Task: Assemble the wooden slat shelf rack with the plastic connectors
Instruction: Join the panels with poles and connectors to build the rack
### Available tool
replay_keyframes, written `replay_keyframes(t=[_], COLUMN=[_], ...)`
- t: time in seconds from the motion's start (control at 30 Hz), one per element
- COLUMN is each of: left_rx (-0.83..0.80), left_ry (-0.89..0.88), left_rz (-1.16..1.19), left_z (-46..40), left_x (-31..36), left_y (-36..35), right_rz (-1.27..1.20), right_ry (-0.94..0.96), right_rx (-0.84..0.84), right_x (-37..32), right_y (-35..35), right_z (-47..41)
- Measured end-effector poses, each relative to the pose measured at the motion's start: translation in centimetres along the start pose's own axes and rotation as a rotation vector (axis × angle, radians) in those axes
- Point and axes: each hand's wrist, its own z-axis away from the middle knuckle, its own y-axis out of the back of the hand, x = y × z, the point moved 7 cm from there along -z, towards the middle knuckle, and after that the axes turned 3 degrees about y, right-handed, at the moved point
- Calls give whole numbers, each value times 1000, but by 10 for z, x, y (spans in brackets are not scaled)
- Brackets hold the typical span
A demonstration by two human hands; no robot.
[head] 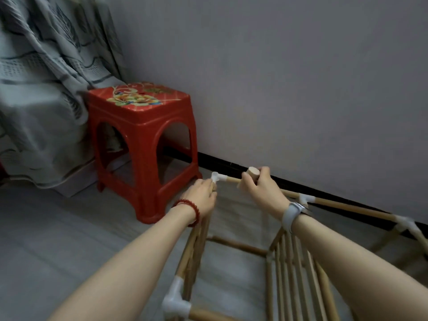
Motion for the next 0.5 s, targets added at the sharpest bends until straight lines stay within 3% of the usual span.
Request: replay_keyframes(t=[0.17, 0.33, 0.37, 0.47, 0.5], left_rx=[5, 92, 89, 89, 94], left_ry=[154, 154, 158, 187, 199], left_rz=[48, 115, 106, 56, 53], left_z=[-43, -58, -58, -55, -53], left_x=[-13, -26, -26, -30, -31], left_y=[-54, -60, -60, -61, -60], right_rz=[198, 120, 155, 443, 458], right_ry=[132, 328, 335, 348, 334], right_rx=[-43, 189, 169, -153, -191], right_x=[6, -49, -47, -20, -20], right_y=[-13, -3, -16, -82, -85], right_z=[-61, -113, -115, -109, -113])
